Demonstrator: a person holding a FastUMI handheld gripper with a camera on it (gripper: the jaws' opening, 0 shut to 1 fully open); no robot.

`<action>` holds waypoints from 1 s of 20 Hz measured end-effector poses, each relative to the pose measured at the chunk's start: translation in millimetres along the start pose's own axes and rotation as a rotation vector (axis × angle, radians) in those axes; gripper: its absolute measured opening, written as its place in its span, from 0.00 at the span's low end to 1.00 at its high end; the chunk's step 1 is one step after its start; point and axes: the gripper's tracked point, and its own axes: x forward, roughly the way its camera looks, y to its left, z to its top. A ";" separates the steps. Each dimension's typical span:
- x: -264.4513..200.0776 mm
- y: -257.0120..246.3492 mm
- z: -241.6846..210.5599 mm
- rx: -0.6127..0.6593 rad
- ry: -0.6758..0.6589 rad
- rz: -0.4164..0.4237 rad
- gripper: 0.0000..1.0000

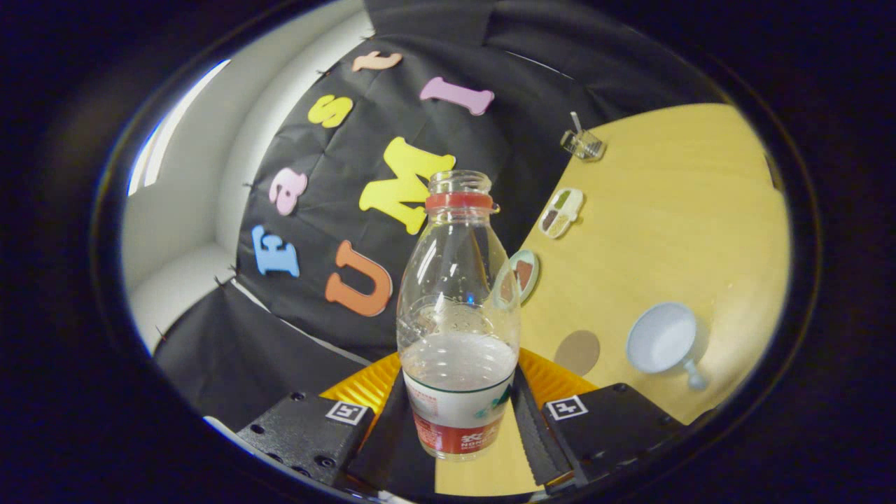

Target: Take the bottle from table, then pour the juice into the cup, finally place the bottle on the coaster

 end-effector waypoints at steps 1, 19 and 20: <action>3.2 -8.2 0.9 -0.132 -0.012 -0.053 0.78; 113.8 -41.8 -26.2 -0.971 -0.134 -0.145 0.80; 126.4 -43.9 -30.0 -0.984 -0.134 -0.146 0.80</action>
